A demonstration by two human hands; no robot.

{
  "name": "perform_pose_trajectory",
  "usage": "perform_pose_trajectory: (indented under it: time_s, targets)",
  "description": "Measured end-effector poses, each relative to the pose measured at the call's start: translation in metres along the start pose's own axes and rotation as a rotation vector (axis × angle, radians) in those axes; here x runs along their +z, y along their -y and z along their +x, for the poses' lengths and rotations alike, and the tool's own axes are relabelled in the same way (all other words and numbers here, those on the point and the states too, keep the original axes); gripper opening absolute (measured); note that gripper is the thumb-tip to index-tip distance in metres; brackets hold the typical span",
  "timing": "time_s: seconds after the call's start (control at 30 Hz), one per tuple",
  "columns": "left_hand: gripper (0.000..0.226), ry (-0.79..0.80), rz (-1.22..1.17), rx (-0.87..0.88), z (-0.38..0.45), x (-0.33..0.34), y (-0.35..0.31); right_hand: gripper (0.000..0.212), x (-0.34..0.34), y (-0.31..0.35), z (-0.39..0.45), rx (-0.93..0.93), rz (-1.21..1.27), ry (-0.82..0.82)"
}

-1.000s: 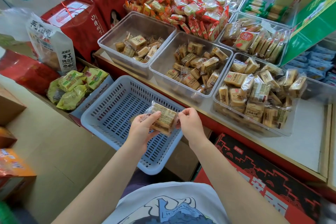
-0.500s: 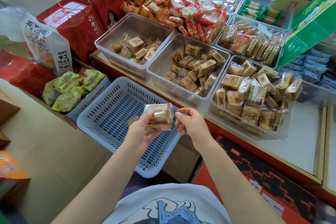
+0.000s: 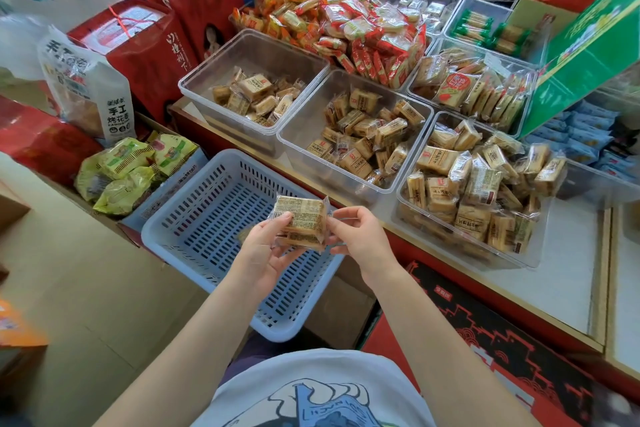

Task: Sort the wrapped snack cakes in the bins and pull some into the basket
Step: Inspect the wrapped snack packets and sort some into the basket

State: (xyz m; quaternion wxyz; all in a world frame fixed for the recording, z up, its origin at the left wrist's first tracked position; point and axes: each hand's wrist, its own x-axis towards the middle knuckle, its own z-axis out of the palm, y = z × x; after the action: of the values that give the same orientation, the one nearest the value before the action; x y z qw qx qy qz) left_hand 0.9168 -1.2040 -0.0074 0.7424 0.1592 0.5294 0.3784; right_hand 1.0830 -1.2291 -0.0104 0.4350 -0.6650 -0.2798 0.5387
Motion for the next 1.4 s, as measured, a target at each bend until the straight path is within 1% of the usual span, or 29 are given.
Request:
perform_pose_trajectory:
  time_s: [0.07,0.17,0.3,0.53,0.73,0.8,0.87,0.97,1.1,1.2,1.23,1.27,1.37,1.4]
  targets:
    - [0.034,-0.017,0.033,0.028,0.0,0.0,-0.001,0.026,0.002,-0.002,-0.003,0.019,-0.042,0.041]
    - [0.039,-0.026,0.064,0.04,-0.002,-0.003,-0.003,0.027,0.004,-0.005,-0.006,0.031,-0.055,0.083]
    - [0.036,-0.036,0.055,0.013,-0.002,-0.004,-0.008,0.019,0.004,-0.007,-0.006,0.015,-0.04,0.073]
    - [0.038,0.009,0.075,-0.015,0.006,-0.008,-0.015,0.013,0.006,-0.005,0.0,0.024,-0.056,0.051]
    - [0.059,0.06,0.082,-0.032,0.009,-0.01,-0.021,0.005,0.001,-0.001,0.002,0.014,-0.026,0.047]
    - [0.063,0.082,0.085,-0.035,0.009,-0.004,-0.022,0.004,-0.002,0.001,0.002,0.008,-0.021,0.04]
    - [0.057,0.09,0.06,-0.047,0.009,0.001,-0.021,0.004,-0.006,0.001,0.002,-0.003,0.012,0.041]
    - [0.037,0.074,-0.004,-0.079,0.009,0.005,-0.018,0.004,-0.012,0.0,-0.001,-0.032,0.081,0.071]
    - [0.034,0.059,-0.014,-0.102,0.008,0.008,-0.009,0.008,-0.014,-0.002,-0.004,-0.132,0.003,0.066]
    - [0.029,0.055,0.011,-0.096,0.006,0.01,-0.007,0.032,-0.016,-0.003,-0.004,-0.168,-0.026,0.067]
    - [0.027,0.052,0.019,-0.09,0.006,0.011,-0.007,0.036,-0.017,-0.002,-0.003,-0.174,-0.04,0.076]
    - [0.025,0.043,0.027,-0.086,0.006,0.012,-0.006,0.034,-0.018,-0.002,-0.002,-0.178,-0.055,0.083]
    - [0.021,0.013,0.064,-0.072,0.006,0.015,-0.004,0.018,-0.018,-0.003,0.0,-0.167,-0.067,0.065]
    - [0.021,0.004,0.079,-0.064,0.006,0.016,-0.004,0.016,-0.017,-0.003,0.001,-0.16,-0.066,0.055]
